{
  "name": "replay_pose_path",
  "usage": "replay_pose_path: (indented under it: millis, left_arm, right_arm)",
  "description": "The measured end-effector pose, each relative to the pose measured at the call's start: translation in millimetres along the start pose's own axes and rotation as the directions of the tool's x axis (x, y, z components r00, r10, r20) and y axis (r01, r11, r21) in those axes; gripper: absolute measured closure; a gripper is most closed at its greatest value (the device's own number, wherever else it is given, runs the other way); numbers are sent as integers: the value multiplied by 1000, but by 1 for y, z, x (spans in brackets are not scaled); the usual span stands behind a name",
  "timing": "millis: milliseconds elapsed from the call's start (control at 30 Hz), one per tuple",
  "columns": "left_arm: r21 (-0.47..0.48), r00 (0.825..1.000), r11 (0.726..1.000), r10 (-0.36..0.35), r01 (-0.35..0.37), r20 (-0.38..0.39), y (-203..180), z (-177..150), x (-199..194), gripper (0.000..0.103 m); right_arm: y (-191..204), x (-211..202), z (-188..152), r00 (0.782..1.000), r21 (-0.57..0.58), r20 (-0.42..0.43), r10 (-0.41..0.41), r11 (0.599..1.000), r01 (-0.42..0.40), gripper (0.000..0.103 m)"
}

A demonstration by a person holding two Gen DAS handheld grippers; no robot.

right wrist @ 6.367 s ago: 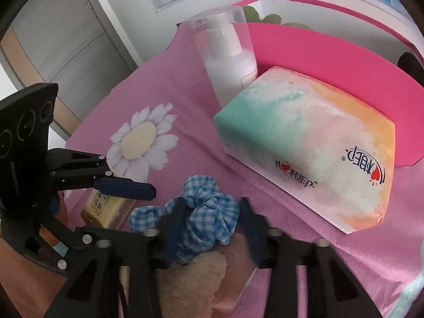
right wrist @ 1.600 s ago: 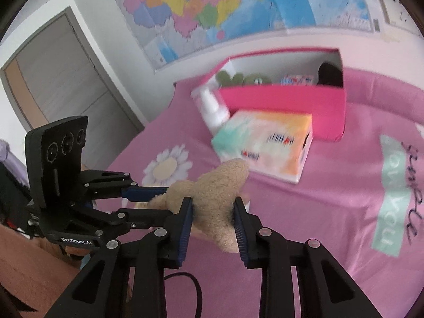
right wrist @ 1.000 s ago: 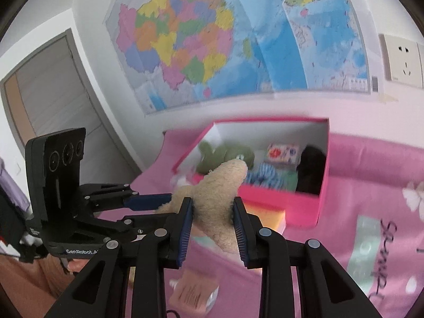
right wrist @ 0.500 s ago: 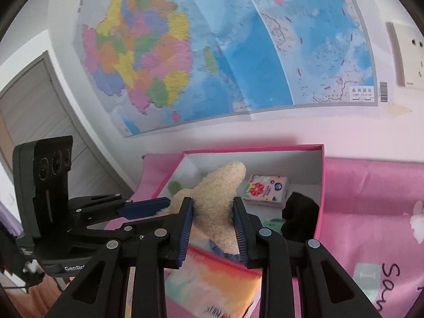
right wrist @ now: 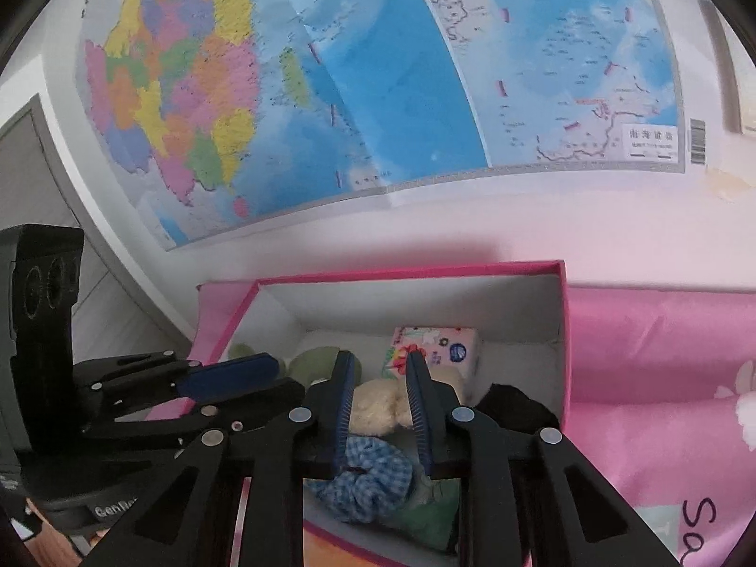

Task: Organize soft objects
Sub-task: 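Carry the teddy bear into the pink box and open the right gripper, then move the right gripper down to the pink hand-cream pouch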

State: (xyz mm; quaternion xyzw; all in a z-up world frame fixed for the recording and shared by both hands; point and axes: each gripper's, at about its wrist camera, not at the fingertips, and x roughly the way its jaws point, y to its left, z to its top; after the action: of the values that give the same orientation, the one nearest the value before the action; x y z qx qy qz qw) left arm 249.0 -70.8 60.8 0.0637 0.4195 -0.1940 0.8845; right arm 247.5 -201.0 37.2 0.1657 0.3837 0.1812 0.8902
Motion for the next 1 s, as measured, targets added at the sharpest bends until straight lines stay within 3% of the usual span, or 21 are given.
replay_pose_path:
  millis: [233, 400, 533, 600, 767, 1000]
  left_arm:
    - [43, 997, 999, -15, 12, 77, -6, -22, -35, 64]
    - [109, 981, 993, -64, 44, 183, -16, -52, -85, 54]
    - [142, 968, 984, -136, 107, 211, -20, -83, -115, 51]
    - [149, 968, 985, -124, 92, 220, -22, -98, -123, 51]
    - [139, 977, 984, -136, 114, 162, -21, -141, -123, 46]
    - [85, 992, 989, -125, 124, 0, -25, -193, -90, 46]
  right_arm:
    - [3, -21, -18, 999, -24, -26, 24, 999, -25, 75]
    - [13, -61, -33, 995, -38, 6, 99, 994, -99, 70]
    - [23, -92, -48, 986, -72, 7, 164, 984, -163, 65]
    - [28, -105, -58, 982, -86, -10, 190, 978, -190, 62]
    - [33, -123, -86, 974, -104, -60, 219, 969, -224, 61]
    - [37, -120, -129, 961, -93, -163, 223, 966, -240, 61]
